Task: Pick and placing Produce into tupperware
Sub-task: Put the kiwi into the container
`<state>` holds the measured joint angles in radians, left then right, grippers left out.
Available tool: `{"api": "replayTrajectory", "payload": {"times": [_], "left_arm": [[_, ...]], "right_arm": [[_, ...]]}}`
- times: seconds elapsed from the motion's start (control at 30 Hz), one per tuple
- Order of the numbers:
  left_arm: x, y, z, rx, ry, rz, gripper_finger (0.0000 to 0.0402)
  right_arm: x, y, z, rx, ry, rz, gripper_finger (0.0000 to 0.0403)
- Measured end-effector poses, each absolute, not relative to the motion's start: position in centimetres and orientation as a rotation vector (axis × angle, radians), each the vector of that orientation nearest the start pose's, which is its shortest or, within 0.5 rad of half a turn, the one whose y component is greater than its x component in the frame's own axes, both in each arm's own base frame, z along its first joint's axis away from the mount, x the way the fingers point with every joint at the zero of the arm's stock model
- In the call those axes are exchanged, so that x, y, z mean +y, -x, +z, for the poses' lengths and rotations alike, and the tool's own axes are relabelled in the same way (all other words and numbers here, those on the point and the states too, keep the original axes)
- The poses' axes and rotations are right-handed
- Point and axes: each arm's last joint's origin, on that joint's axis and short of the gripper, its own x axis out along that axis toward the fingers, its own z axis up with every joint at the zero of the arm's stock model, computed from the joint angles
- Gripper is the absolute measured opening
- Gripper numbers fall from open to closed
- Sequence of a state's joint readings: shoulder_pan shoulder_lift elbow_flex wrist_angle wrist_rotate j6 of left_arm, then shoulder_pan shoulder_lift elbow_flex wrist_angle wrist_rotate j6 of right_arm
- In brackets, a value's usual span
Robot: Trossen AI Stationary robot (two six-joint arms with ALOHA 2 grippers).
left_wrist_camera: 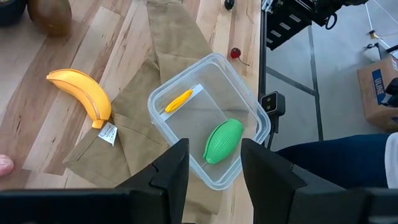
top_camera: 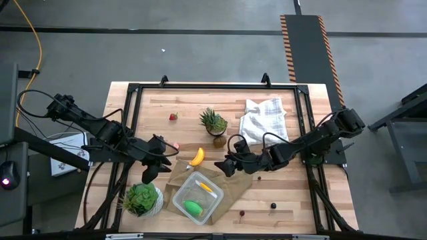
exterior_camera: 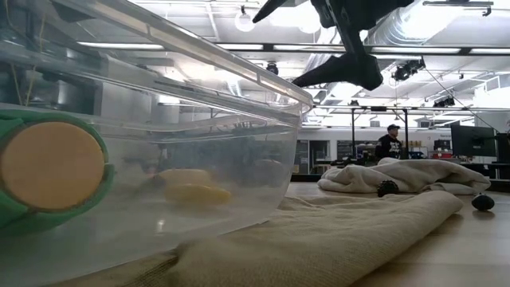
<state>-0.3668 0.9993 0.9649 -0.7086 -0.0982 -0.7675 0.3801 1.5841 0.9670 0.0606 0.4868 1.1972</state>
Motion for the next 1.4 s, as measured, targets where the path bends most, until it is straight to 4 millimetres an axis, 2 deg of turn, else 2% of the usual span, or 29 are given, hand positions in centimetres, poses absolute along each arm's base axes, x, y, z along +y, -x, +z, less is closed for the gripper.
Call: {"api": "replayTrajectory", "payload": {"times": [0.17,0.33,0.63,1.0,1.27,1.4], "left_arm": [[-6.7,-18.3,31.2,0.778,0.558,0.035,0.0134],[-6.7,-18.3,31.2,0.778,0.558,0.035,0.0134],[-6.7,-18.3,31.2,0.779,0.557,0.035,0.0134],[-6.7,-18.2,31.0,0.802,0.549,0.044,0.0134],[-6.7,-18.1,31.0,0.804,0.548,0.045,0.0134],[-6.7,-18.1,31.0,0.806,0.548,0.046,0.0134]], "right_arm": [[11.2,-31.6,22.2,0.394,-0.901,-0.412,0.0398],[11.3,-31.5,22.3,0.328,-0.836,-0.468,0.0397],[11.7,-31.5,22.5,0.314,-0.922,-0.449,0.0397],[13.3,-31.4,23.0,0.259,-0.99,-0.38,0.0397],[15.1,-32.3,21.3,0.285,-0.947,-0.393,0.0397],[15.7,-33.6,20.6,0.387,-0.819,-0.449,0.0397]]}}
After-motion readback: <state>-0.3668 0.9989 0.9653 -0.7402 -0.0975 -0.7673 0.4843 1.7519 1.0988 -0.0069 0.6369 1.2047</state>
